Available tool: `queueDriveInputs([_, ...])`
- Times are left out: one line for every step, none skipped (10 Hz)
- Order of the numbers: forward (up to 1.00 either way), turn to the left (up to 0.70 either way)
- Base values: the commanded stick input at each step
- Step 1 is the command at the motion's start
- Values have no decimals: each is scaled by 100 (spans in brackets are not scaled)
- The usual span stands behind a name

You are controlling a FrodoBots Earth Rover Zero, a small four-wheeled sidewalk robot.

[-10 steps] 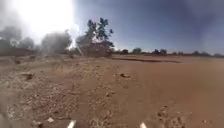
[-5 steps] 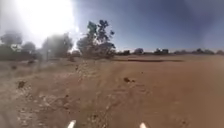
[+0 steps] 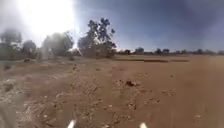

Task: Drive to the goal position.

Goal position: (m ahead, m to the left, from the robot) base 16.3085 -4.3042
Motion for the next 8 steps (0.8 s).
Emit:
queueDriveInputs([70,0])
queueDriveInputs([70,0])
queueDriveInputs([70,2])
queueDriveInputs([70,27])
queueDriveInputs([70,27])
queueDriveInputs([70,27])
queueDriveInputs([70,27])
queueDriveInputs([70,25])
